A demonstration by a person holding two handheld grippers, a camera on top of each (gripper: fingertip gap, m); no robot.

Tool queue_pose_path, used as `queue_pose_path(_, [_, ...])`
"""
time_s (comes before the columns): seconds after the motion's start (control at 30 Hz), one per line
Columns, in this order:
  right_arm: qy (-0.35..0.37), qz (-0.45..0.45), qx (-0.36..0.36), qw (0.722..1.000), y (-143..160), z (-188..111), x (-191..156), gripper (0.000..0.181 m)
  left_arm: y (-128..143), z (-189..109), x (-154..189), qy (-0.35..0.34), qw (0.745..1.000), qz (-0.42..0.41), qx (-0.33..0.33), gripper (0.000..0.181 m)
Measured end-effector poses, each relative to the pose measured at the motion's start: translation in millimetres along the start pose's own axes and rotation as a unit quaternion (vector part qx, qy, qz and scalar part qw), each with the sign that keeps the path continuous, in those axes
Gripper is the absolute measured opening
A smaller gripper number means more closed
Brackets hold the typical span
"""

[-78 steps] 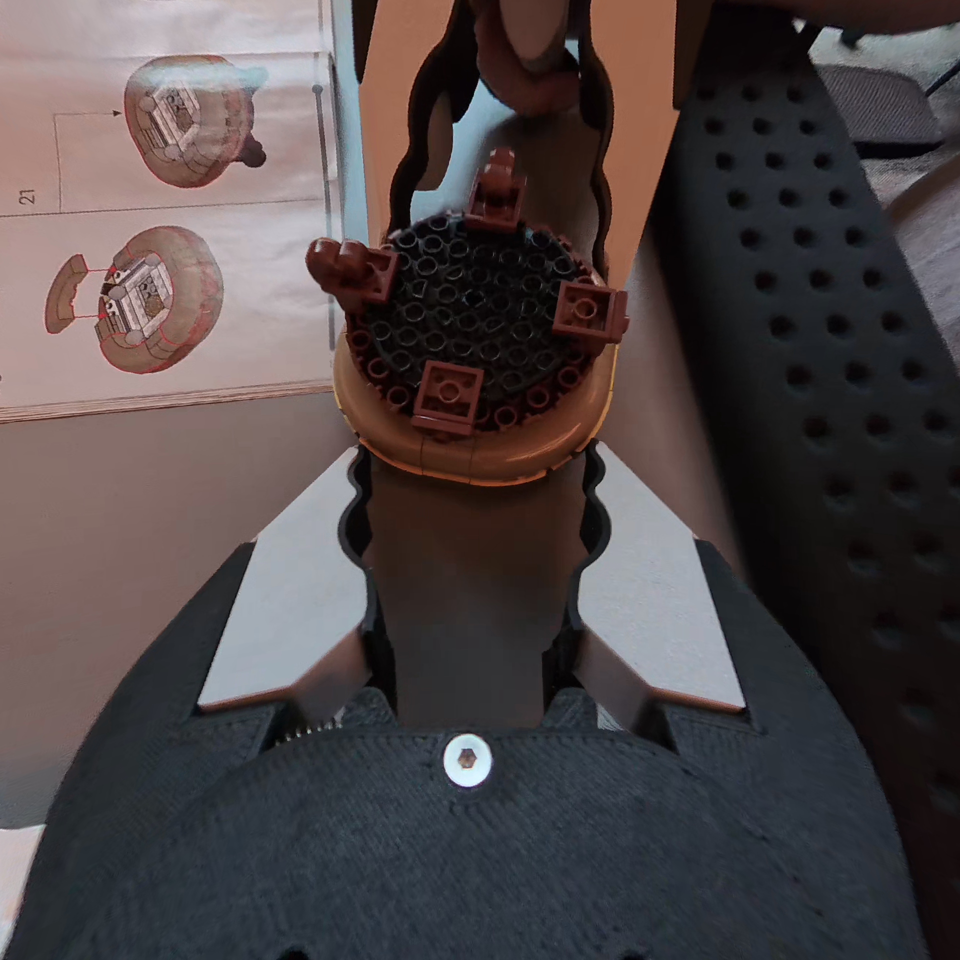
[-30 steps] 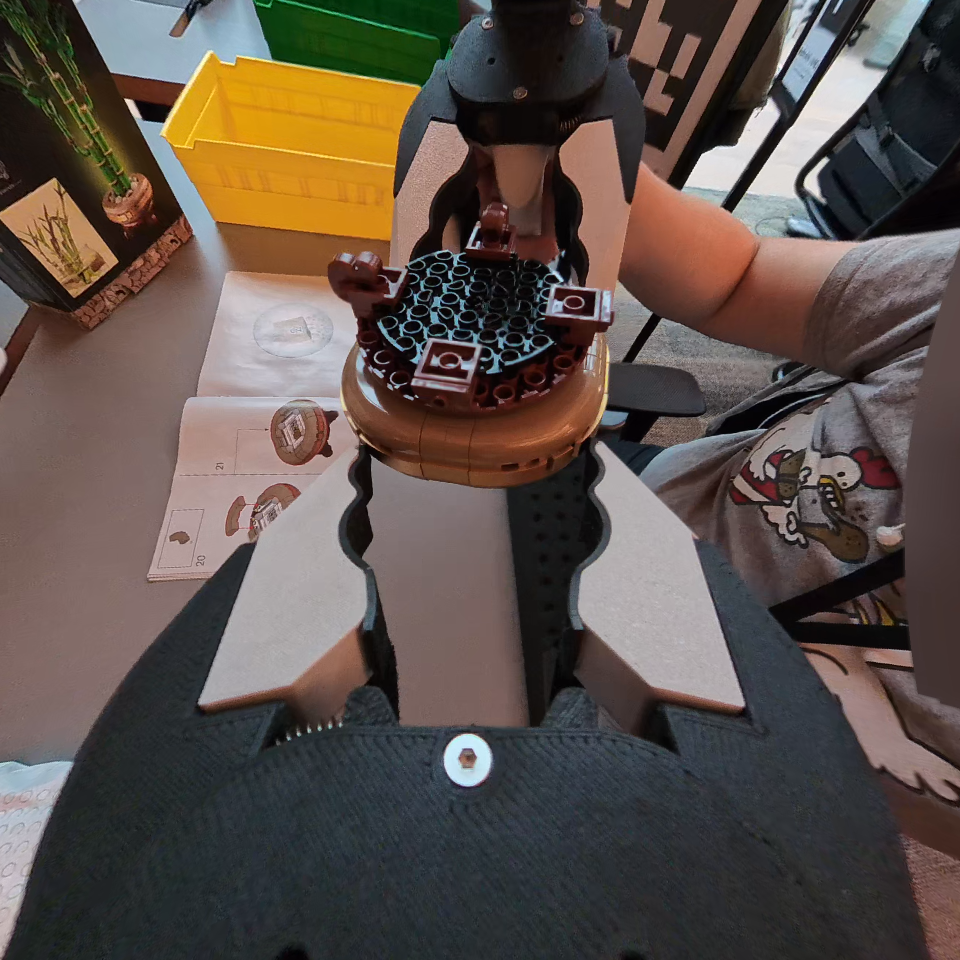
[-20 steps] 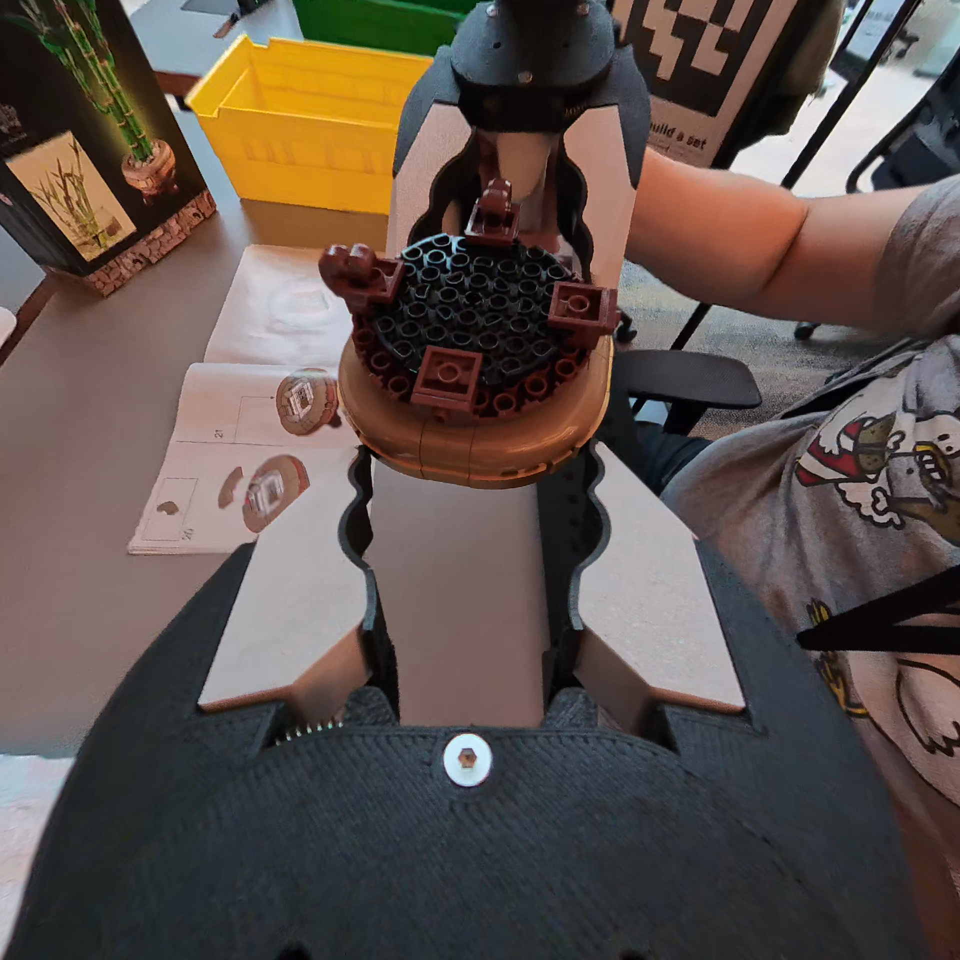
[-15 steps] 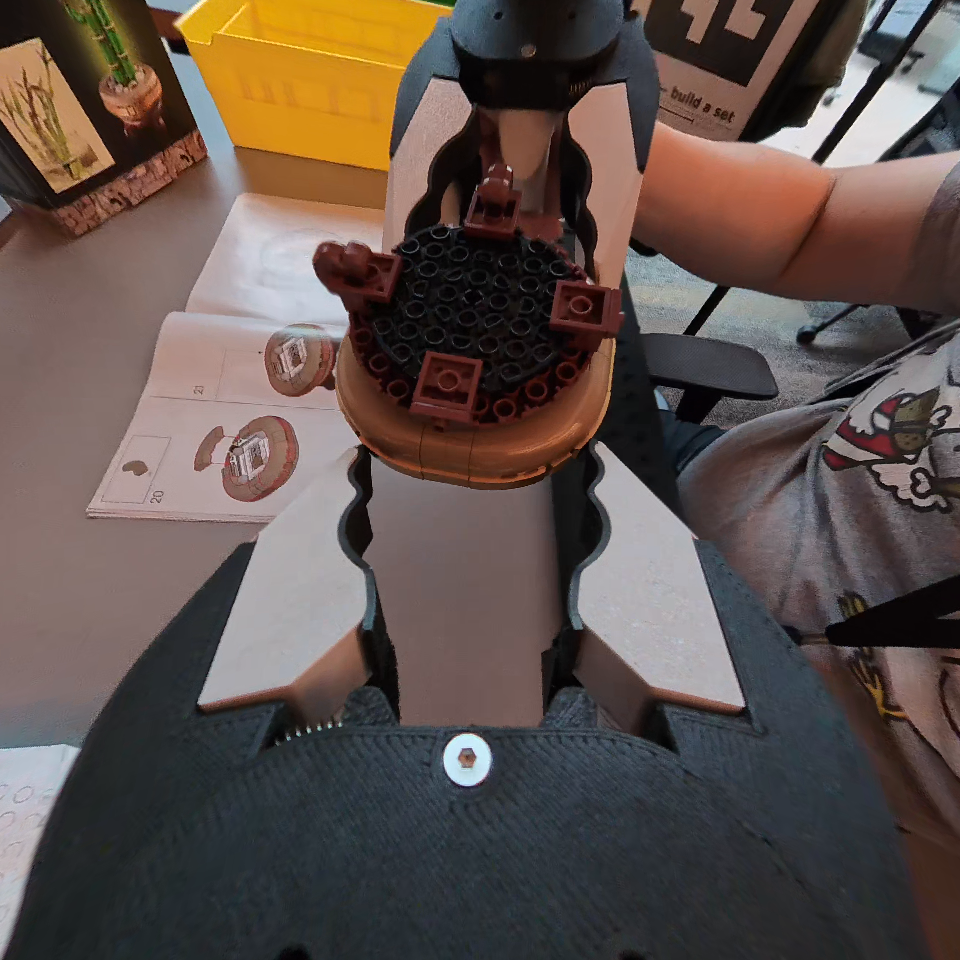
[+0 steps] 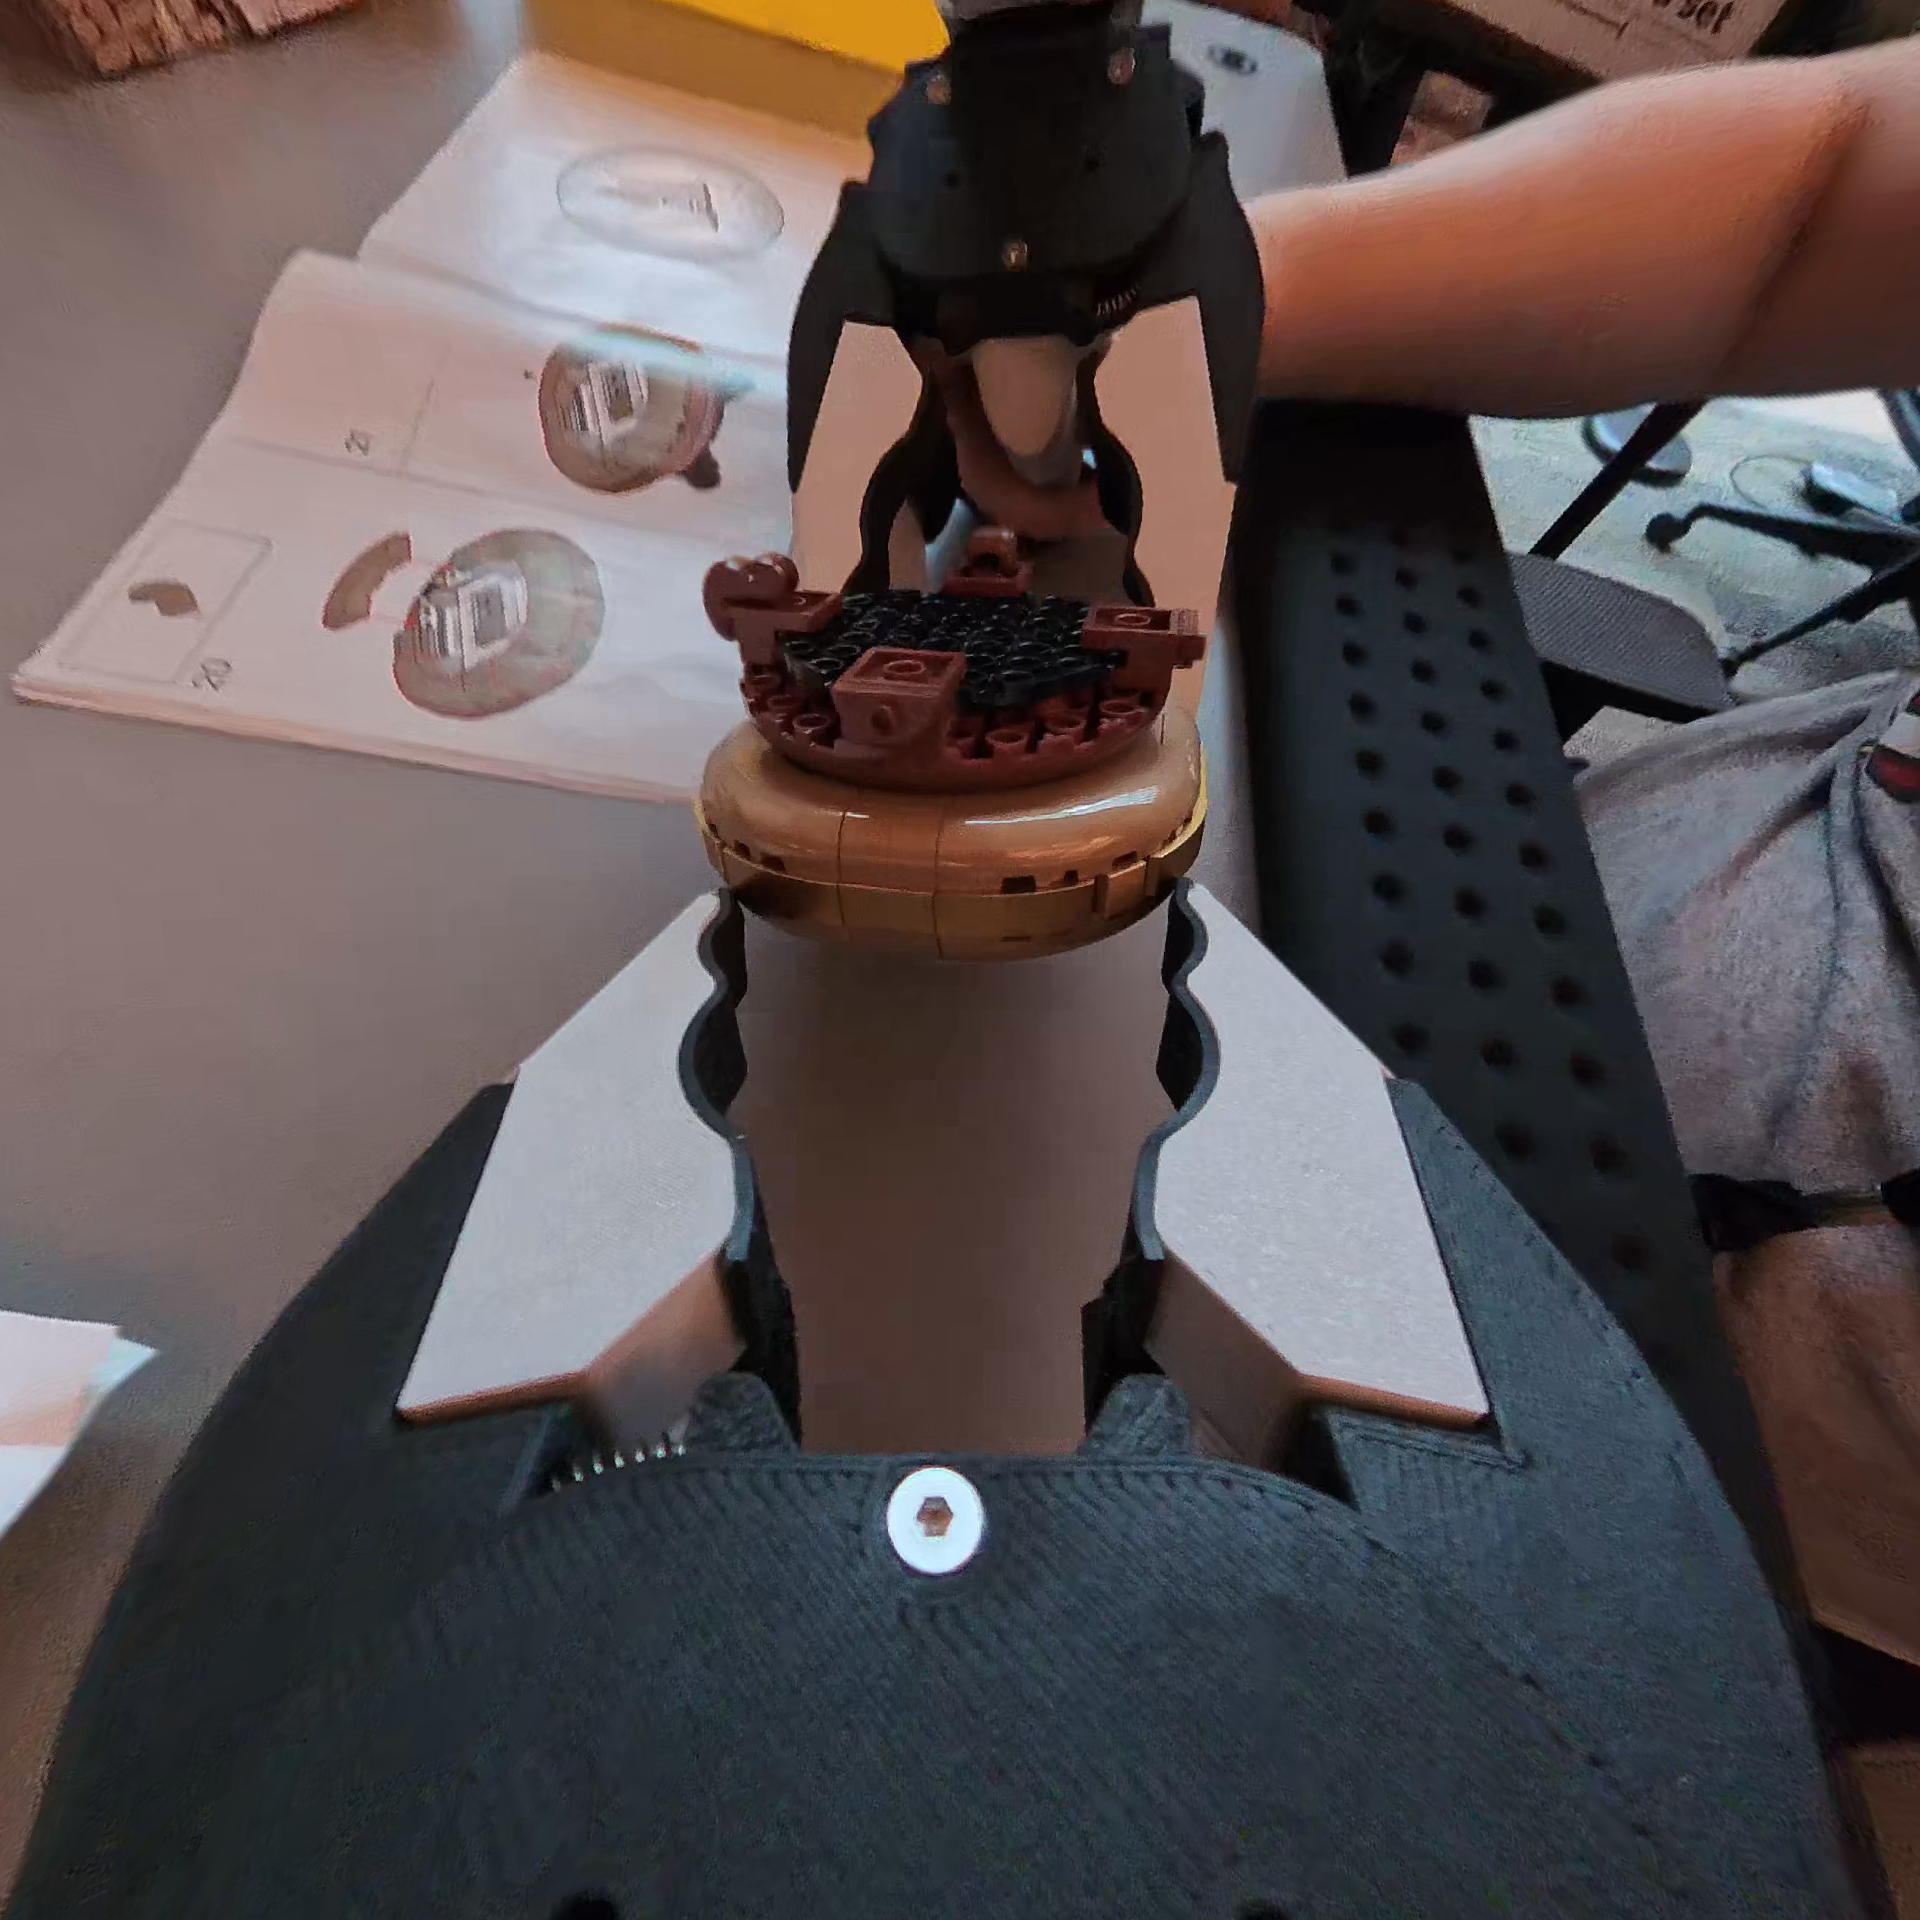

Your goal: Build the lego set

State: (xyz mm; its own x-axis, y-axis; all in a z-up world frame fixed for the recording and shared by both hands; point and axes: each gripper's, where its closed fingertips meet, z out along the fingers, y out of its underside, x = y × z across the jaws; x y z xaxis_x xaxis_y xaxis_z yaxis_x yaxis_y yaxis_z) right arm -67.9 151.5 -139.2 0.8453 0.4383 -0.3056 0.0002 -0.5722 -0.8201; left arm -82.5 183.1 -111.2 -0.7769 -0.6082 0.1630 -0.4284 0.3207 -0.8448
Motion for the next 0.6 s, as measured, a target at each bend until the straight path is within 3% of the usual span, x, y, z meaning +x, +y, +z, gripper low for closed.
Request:
queue_pose_path(0.2, [0.01, -0.022, -0.043, 0.999, 8.1, 5.3, 6.4, 0.082, 23.9, 7.5, -2.8, -0.007, 1.0, -0.007, -0.021, 0.079])
queue_pose_path(0.33, [0.031, -0.076, -0.078, 0.994, 14.9, 5.4, 12.0, 0.082, 42.0, 17.1, -4.4, -0.042, 0.996, 0.024, -0.08, 0.078])
queue_pose_path(0.6, [0.052, -0.142, -0.12, 0.981, 20.2, 4.5, 20.5, 0.083, 48.8, 21.8, -9.0, -0.085, 0.988, 0.052, -0.118, 0.078])
